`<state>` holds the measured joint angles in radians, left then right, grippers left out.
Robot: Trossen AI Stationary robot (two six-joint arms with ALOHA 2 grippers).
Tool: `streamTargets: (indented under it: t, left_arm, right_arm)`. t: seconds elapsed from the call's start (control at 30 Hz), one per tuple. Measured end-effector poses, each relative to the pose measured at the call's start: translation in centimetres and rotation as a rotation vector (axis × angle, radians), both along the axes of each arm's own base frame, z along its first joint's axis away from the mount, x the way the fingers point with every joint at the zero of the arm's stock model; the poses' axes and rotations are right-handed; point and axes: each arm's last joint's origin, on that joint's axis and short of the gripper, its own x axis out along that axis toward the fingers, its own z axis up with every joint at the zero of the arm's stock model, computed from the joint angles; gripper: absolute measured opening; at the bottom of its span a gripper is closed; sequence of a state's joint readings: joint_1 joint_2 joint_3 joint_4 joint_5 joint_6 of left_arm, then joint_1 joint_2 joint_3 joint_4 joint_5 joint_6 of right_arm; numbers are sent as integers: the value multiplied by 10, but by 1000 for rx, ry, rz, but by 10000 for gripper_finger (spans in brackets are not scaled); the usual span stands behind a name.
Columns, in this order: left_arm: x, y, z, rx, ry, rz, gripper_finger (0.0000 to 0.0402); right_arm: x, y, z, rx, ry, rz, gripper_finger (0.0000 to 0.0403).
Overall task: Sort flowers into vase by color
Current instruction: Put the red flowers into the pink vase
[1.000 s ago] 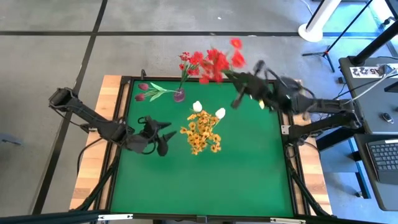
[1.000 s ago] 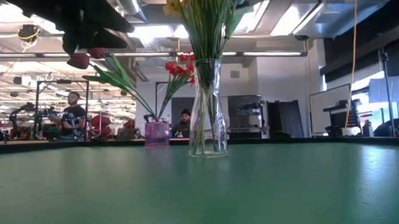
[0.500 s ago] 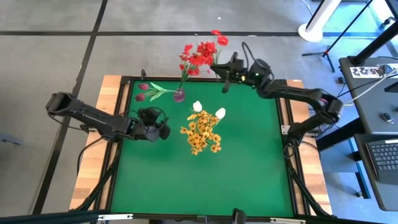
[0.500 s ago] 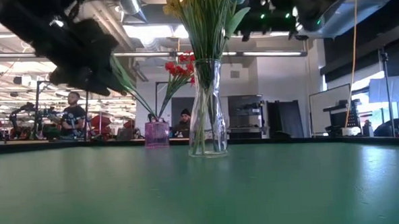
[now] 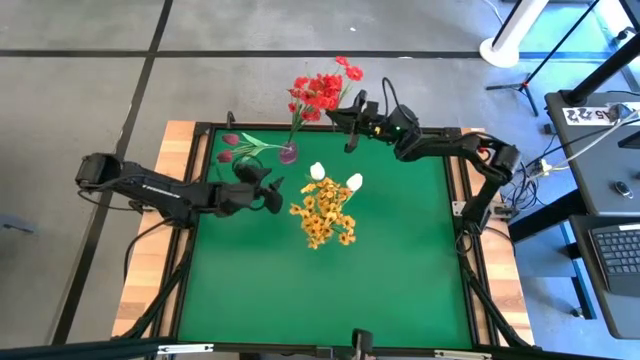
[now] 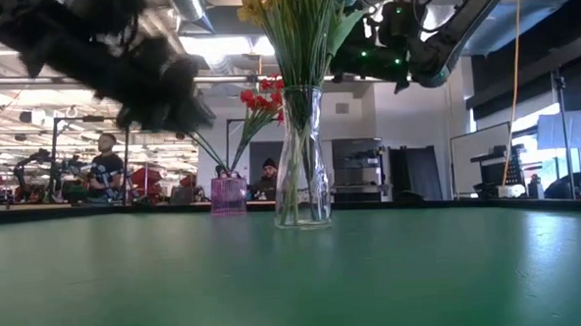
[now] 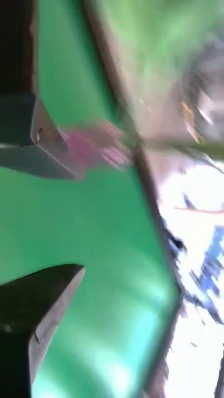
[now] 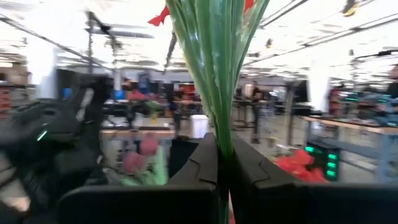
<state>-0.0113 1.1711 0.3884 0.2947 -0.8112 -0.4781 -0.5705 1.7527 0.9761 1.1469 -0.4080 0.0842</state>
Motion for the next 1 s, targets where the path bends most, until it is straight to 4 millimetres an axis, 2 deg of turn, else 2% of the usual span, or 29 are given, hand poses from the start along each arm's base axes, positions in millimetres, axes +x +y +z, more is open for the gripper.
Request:
streamTargets:
  t: [0.1,0.23,0.47,0.63,0.8,1.0]
  left_arm:
    - [10,2,30,112,-53,-53,223]
    - [20,17,64,227,-67,-75,223]
    - [27,54,109,279,-162,-147,223]
    - [30,72,140,283,-289,-313,223]
    - [32,79,161,306,-359,-423,223]
    - [46,83,166,298,-349,-500,223]
  right_arm:
    - [0,2,3,1,-19,70,10]
    - [3,4,17,-8,-54,142,10]
    - [17,14,48,-74,-96,265,10]
    - [25,17,63,-82,-85,302,10]
    - [28,21,69,-87,-84,321,10]
    - [29,22,70,-88,-87,325,10]
